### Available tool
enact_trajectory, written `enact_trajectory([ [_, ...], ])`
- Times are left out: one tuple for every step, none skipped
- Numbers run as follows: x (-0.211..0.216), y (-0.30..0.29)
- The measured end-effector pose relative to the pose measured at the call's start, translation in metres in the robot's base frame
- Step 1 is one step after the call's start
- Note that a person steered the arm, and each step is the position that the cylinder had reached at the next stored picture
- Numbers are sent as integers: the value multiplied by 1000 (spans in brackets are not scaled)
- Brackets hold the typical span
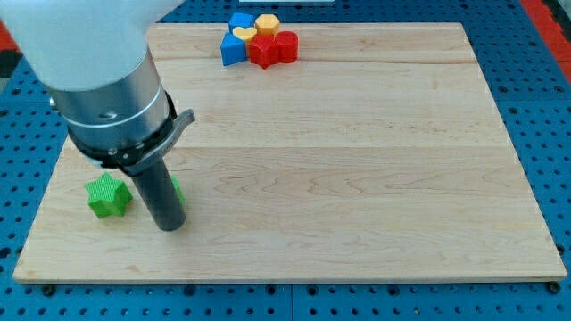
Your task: Nudge the green star to the bottom left
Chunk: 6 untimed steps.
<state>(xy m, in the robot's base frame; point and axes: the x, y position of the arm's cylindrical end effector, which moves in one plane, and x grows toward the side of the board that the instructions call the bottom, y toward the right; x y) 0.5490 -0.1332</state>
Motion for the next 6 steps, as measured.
enact_trajectory([
  [-17, -33],
  [-31, -73],
  [-53, -74],
  [-47, -75],
  [-16, -70],
  [-16, -64],
])
